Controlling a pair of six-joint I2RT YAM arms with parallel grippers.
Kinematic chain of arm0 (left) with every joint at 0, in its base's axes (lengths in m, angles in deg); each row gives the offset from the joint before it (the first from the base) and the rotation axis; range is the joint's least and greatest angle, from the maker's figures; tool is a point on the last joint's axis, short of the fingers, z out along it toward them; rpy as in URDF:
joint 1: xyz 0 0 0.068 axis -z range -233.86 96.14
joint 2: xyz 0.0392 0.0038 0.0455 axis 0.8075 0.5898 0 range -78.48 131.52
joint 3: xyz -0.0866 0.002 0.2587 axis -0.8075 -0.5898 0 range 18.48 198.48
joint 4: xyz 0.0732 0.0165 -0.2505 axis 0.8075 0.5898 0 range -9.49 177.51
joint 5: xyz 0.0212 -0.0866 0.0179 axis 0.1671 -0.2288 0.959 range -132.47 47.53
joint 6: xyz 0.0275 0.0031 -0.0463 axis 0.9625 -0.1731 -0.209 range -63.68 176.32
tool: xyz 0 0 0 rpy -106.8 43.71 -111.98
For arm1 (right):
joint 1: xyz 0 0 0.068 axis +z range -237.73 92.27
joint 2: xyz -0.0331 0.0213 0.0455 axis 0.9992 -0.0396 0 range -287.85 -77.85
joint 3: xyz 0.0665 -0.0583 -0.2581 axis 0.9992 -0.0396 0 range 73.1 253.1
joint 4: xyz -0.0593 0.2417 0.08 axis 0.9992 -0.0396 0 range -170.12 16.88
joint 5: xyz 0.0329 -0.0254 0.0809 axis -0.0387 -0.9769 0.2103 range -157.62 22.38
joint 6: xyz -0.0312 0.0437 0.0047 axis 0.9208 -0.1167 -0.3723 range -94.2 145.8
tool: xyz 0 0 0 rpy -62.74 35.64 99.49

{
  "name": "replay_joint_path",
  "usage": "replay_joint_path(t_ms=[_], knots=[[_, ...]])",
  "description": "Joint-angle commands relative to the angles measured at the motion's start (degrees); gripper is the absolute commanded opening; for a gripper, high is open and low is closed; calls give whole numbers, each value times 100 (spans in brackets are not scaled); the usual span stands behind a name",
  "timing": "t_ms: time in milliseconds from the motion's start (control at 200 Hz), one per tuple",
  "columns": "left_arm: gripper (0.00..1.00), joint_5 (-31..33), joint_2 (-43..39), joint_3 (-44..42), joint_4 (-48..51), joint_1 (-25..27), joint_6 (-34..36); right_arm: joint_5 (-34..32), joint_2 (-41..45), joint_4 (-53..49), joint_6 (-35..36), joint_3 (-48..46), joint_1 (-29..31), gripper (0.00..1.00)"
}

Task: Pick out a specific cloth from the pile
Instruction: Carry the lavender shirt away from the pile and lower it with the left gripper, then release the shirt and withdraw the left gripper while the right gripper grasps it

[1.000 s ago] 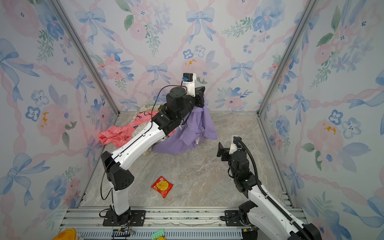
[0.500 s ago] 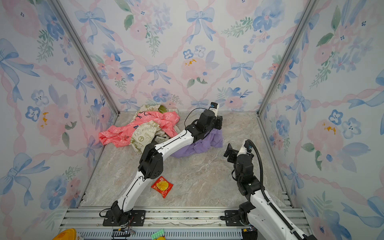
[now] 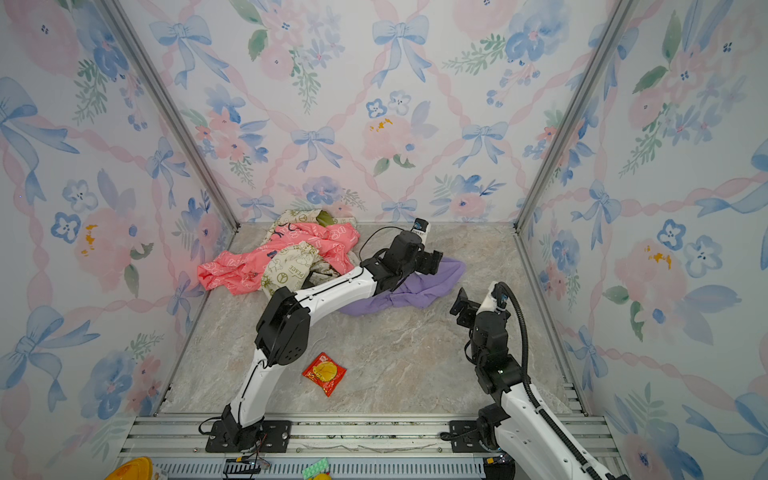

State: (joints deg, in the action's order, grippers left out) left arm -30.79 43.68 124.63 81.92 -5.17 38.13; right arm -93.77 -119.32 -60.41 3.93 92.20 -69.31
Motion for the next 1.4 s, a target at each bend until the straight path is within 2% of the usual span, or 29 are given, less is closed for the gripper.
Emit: replay_joint_path(t_ms=[0, 105, 175, 245, 445, 705, 835, 990, 1110, 1185, 1260, 1395], knots=[[88, 444, -1060, -887, -326, -17, 367, 245, -122, 160, 107, 13, -31, 97], [89, 482, -2060, -2217, -871, -39, 588, 511, -273, 237, 208, 59, -36, 97], [96, 584, -2720, -2999, -1104, -73, 659, 605, -427, 276, 273, 102, -23, 97], [98, 638, -3364, -3685, -1203, -122, 738, 736, -637, 224, 344, 229, -26, 97], [98, 620, -5167, -5296, -1160, -318, 1263, 902, -1399, 144, 561, 648, 224, 97], [98, 744, -7417, -6896, -874, -474, 2165, 915, -2344, 15, 280, 1279, 690, 98], [98, 785, -8300, -7370, -740, -483, 2361, 626, -2839, -278, -43, 1693, 995, 100], [98, 803, -9119, -7766, -453, -483, 2355, 348, -3442, -543, -794, 2072, 1183, 100], [98, 1274, -9446, -7836, -32, -483, 2004, -106, -3920, -890, -1510, 2423, 1338, 97], [98, 1180, -9662, -7828, 191, -483, 1837, -352, -4284, -1624, -2113, 2922, 1379, 96], [98, 1048, -9880, -7930, 227, -483, 1719, -561, -4657, -2286, -2386, 3404, 1455, 96], [98, 950, -9979, -7979, 218, -483, 1711, -864, -4986, -2377, -2756, 3580, 1621, 92]])
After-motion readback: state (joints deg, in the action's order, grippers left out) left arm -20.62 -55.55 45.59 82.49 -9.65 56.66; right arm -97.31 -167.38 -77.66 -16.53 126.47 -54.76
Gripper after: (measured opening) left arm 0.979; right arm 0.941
